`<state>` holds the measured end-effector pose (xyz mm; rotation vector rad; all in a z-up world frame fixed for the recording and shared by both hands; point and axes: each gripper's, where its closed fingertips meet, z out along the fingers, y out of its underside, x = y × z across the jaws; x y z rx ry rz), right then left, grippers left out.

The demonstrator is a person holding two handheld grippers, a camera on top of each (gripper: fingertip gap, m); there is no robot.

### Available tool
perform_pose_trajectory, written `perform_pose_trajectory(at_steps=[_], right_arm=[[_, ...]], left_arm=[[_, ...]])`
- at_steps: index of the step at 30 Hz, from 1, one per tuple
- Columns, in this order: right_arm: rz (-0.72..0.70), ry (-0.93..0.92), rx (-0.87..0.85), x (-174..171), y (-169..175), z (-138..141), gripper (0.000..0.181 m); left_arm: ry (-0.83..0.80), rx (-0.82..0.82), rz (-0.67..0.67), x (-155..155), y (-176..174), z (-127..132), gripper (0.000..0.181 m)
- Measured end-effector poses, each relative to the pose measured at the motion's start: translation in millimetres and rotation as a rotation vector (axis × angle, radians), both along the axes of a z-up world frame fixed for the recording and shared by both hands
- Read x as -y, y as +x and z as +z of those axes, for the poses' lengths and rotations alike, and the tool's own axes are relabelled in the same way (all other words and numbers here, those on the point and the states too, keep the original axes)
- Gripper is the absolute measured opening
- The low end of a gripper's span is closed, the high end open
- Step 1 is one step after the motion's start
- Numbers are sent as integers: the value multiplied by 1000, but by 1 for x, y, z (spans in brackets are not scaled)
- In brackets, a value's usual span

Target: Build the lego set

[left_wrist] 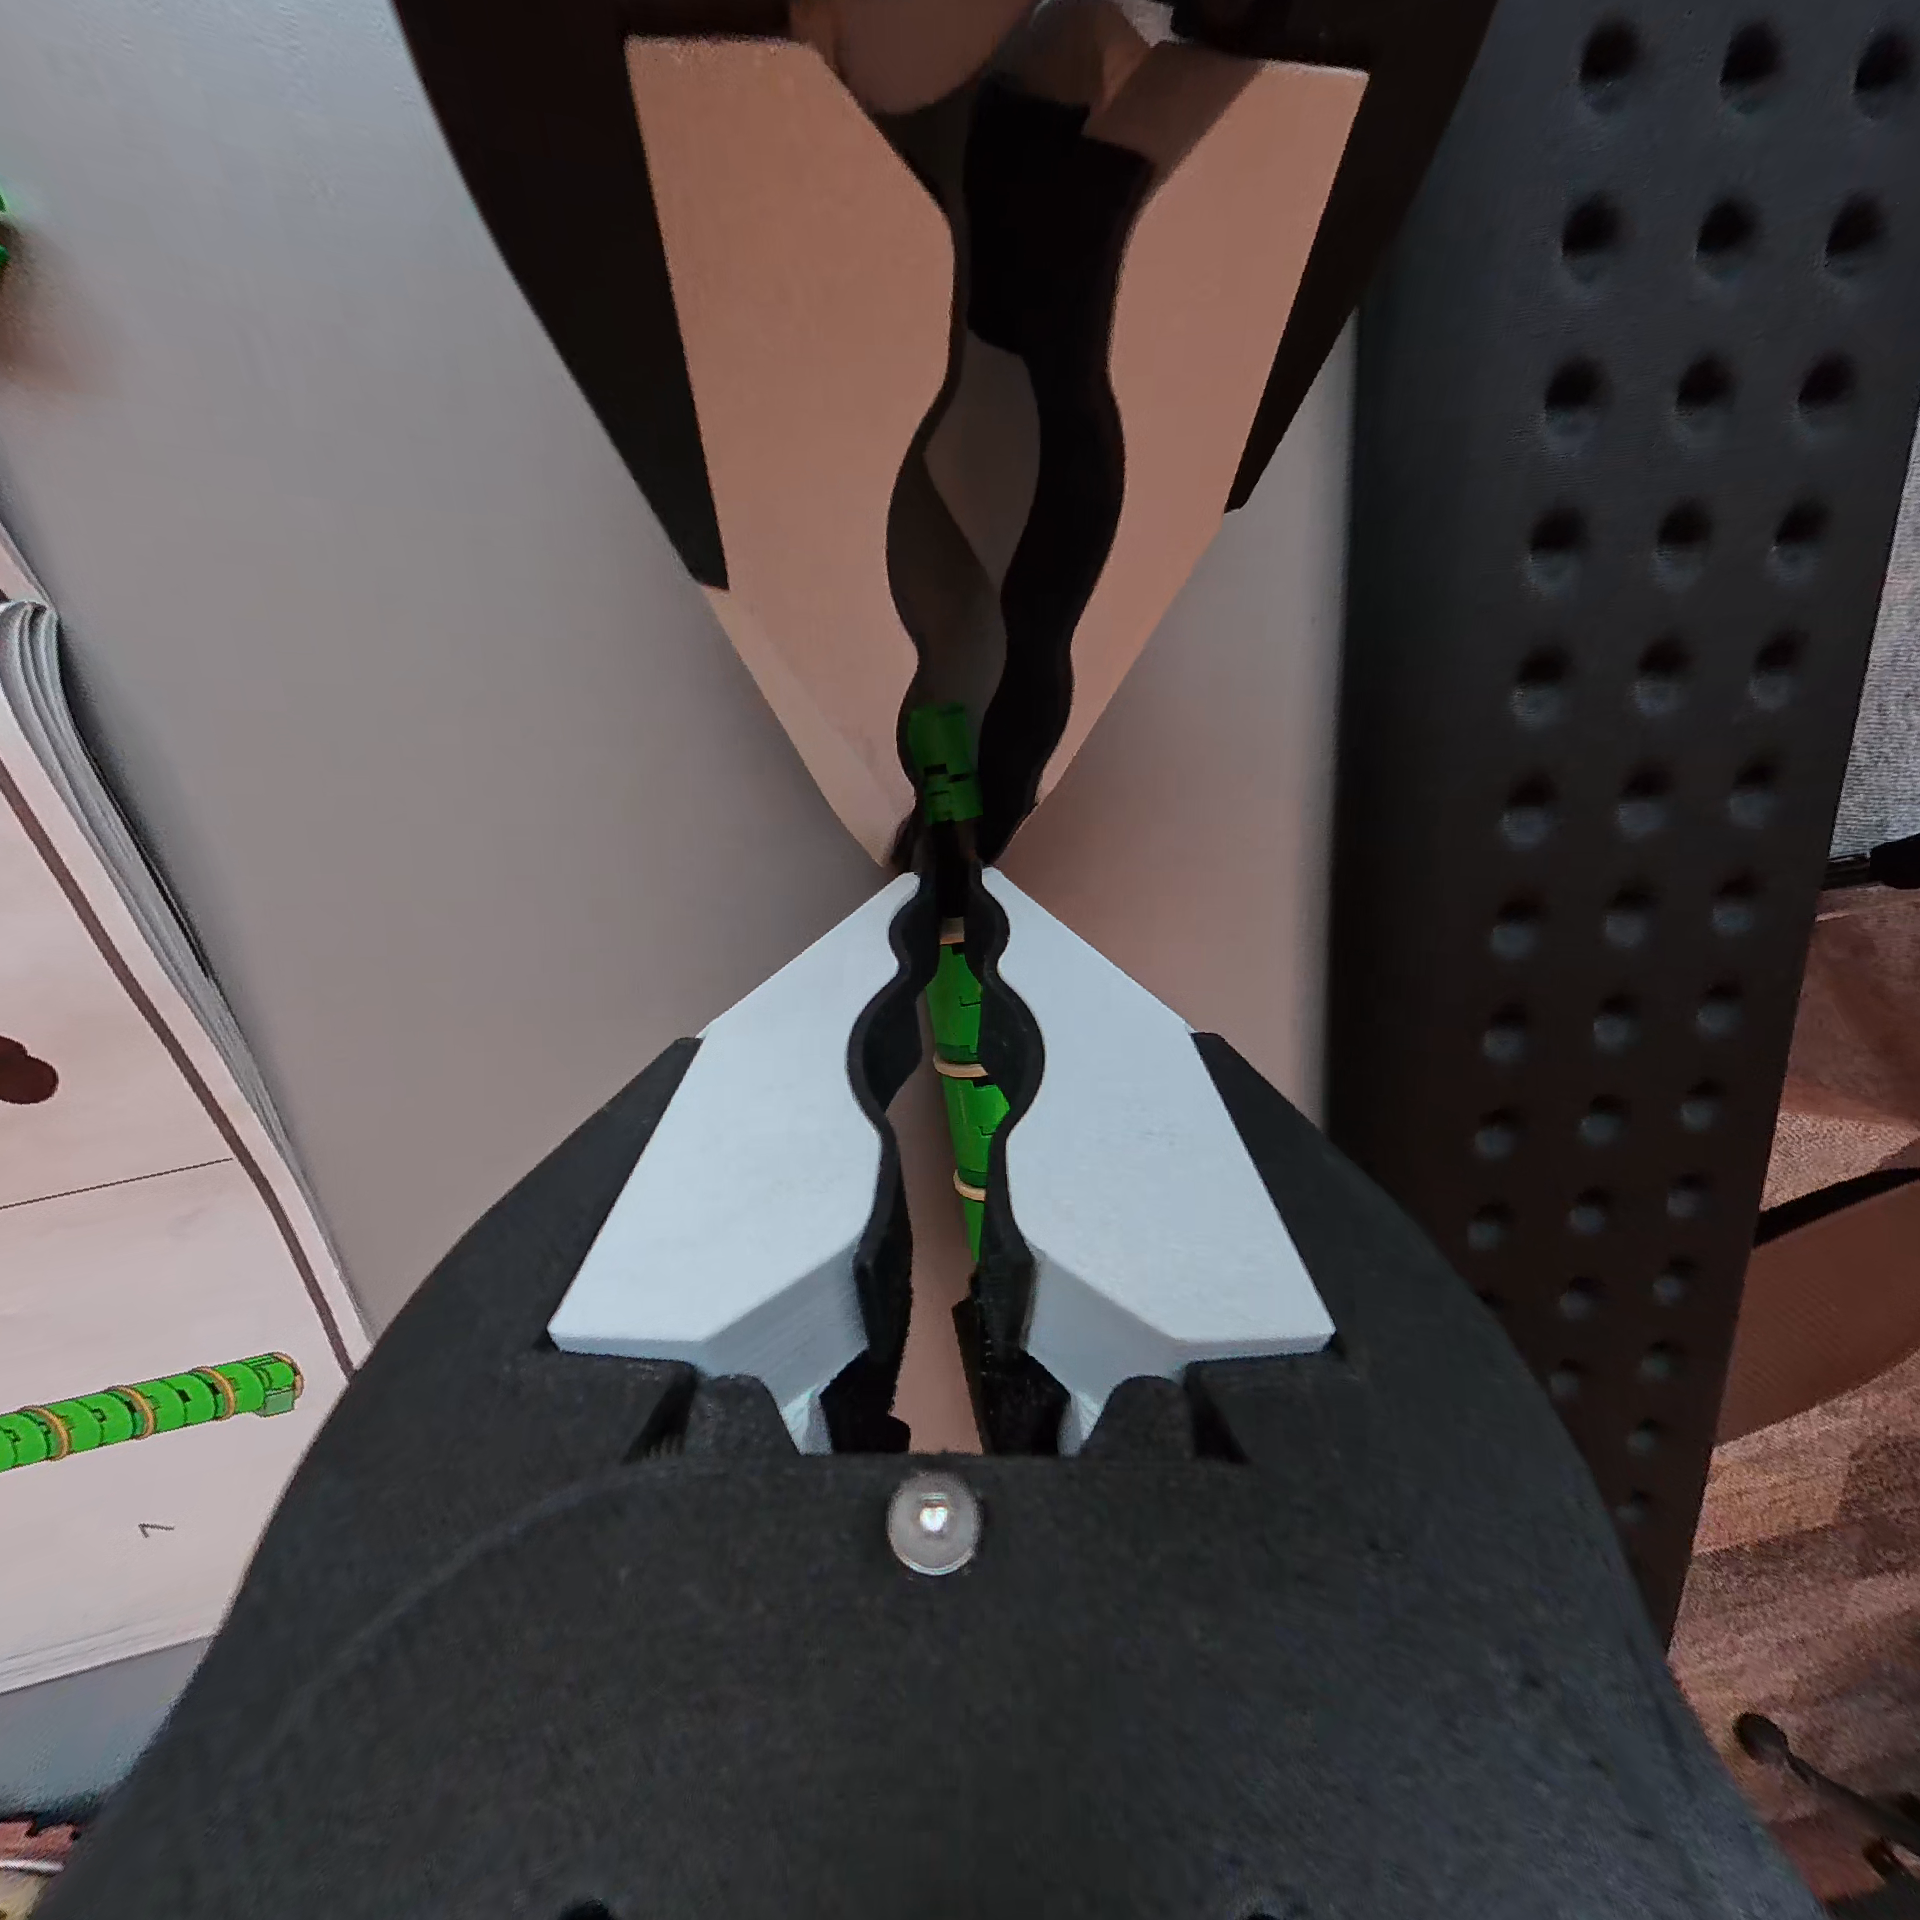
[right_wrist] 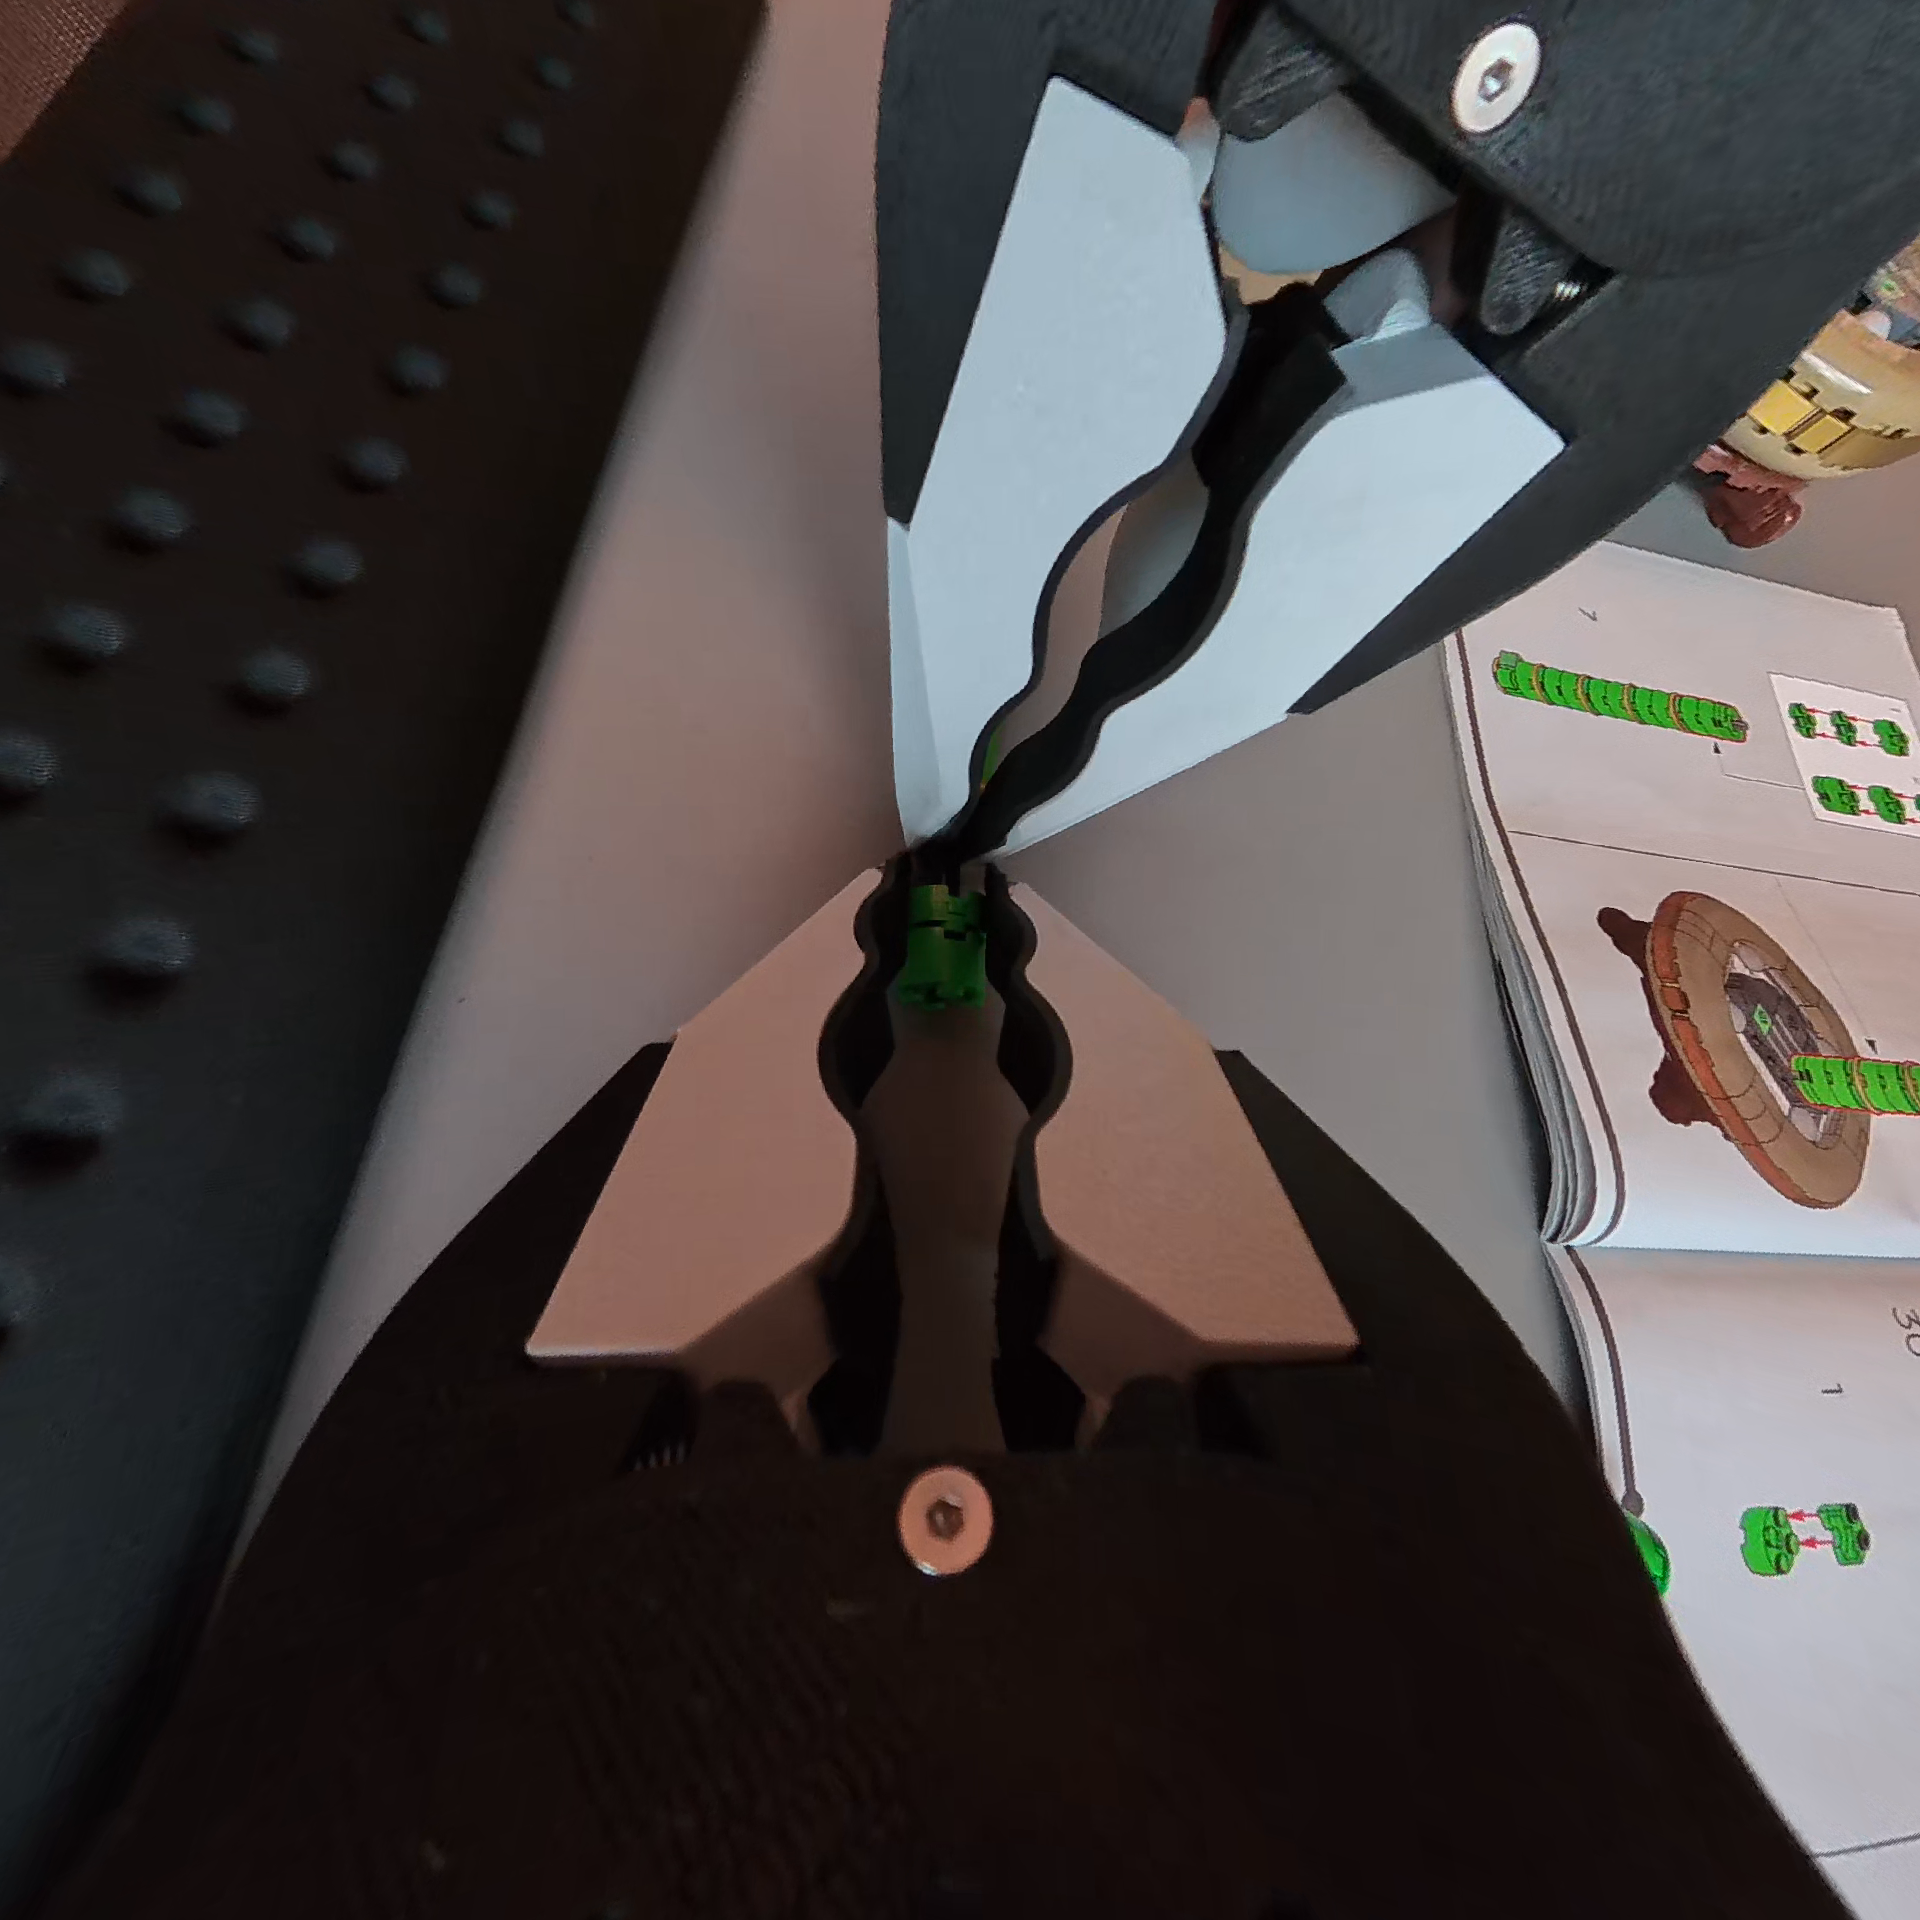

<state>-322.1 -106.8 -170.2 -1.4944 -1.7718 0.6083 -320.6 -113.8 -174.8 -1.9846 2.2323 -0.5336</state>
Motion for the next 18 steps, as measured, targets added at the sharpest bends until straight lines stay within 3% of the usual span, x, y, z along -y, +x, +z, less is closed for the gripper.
perform_pose_trajectory(at_steps=[18], right_arm=[[-4, 3, -3, 0, 4, 0, 15]], left_arm=[[6, 26, 4, 1, 3, 1, 4]])
